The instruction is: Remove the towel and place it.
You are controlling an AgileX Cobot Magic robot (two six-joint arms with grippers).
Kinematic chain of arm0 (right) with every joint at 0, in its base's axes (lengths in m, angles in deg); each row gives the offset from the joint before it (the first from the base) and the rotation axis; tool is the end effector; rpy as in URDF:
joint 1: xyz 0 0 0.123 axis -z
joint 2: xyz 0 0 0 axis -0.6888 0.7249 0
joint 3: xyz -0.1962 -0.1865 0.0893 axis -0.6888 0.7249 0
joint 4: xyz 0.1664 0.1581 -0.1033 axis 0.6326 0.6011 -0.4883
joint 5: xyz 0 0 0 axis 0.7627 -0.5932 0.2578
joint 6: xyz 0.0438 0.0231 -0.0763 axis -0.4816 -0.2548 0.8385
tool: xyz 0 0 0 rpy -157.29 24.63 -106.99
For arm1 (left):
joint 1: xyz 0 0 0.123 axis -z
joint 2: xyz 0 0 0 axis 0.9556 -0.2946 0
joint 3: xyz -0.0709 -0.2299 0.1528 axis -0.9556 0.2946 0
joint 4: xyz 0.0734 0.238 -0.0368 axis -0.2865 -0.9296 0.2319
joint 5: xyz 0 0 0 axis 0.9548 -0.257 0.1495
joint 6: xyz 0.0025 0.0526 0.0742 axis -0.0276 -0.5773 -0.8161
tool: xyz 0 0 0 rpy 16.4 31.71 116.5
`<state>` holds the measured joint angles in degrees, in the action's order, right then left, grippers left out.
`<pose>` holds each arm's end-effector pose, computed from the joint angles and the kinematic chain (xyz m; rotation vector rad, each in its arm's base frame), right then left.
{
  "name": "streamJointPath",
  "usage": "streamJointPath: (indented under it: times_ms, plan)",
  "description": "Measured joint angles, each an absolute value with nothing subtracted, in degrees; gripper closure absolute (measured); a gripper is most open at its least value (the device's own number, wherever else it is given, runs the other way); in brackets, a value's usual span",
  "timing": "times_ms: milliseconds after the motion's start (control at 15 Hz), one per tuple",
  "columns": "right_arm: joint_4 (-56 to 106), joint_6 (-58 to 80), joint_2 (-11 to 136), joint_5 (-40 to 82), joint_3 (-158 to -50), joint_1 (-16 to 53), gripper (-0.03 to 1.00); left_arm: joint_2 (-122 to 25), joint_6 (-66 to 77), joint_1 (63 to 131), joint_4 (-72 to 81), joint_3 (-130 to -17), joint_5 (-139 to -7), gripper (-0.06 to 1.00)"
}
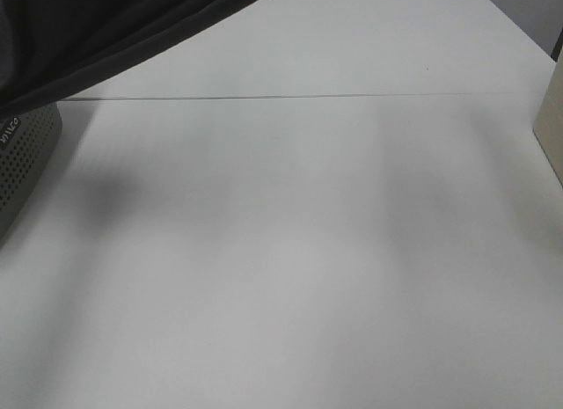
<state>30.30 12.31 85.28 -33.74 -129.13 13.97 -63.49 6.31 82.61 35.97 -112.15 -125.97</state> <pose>0.3066 0.1951 0.4180 -1.0663 2.1715 0.3377 0.2800 -0.1025 0.5538 0.6672 1.6518 -0.6230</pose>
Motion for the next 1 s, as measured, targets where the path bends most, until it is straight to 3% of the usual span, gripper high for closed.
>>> streamJointPath:
  times_ms: [467,1000]
  plan:
    - [13.29,8.13,88.71,-32.25,-150.21,13.97,0.96,-67.39,4.7,82.61,43.13,-112.15,-109.81,0.94]
    - [5.32,7.84,89.52,-13.35,-152.56,13.97,0.96,-70.43,-8.7,82.61,52.81,-112.15,-100.47,0.94]
